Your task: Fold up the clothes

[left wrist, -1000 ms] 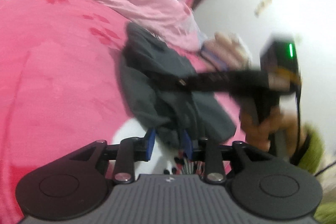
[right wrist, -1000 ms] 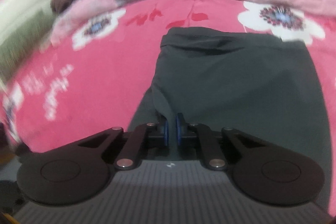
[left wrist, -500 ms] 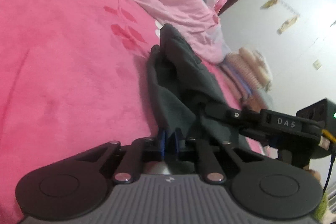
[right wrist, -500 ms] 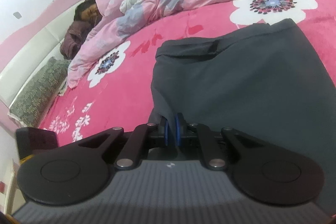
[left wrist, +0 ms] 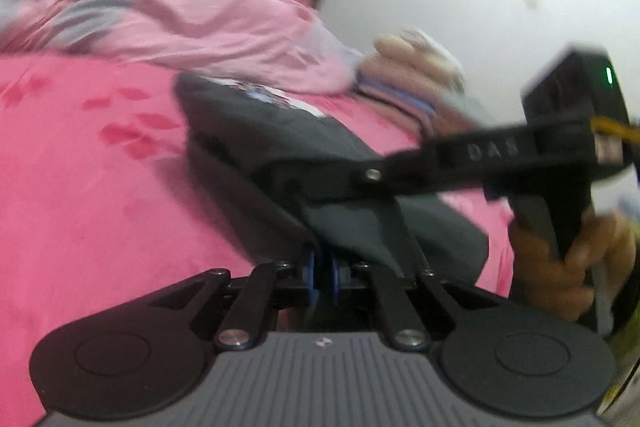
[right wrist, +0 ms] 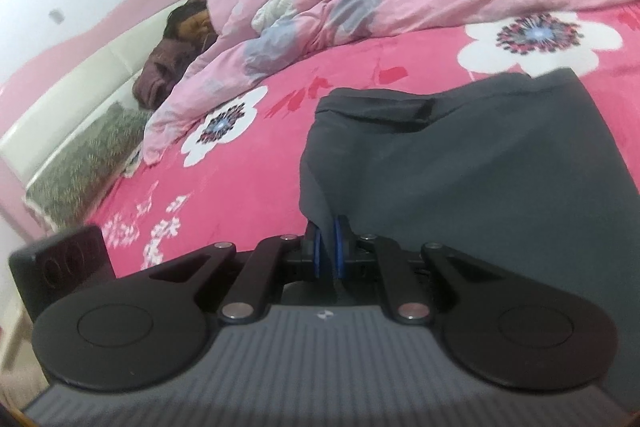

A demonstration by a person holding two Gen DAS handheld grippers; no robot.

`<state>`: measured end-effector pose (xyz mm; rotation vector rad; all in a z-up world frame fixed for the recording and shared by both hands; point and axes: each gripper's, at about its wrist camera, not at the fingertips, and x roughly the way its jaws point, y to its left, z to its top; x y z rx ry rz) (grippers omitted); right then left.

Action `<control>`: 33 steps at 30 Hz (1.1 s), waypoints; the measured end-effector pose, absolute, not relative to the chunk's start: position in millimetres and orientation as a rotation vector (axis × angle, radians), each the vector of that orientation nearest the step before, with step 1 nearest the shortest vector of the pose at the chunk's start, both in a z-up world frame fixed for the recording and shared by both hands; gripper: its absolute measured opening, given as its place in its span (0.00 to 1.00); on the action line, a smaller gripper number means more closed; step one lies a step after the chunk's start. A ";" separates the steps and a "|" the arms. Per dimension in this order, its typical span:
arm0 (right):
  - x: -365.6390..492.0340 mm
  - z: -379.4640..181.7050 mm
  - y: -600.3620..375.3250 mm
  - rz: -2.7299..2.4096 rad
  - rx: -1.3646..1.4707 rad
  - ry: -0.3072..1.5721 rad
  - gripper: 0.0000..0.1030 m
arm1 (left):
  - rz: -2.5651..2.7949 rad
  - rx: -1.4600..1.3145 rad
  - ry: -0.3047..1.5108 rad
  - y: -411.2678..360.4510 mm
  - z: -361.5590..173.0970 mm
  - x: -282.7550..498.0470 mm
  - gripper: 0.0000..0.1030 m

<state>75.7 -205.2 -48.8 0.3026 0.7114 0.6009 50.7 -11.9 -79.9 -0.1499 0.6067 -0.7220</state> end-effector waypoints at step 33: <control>116.3 -77.6 -179.2 0.713 0.204 0.952 0.12 | -0.679 -0.330 0.683 52.2 -77.3 -7.5 0.29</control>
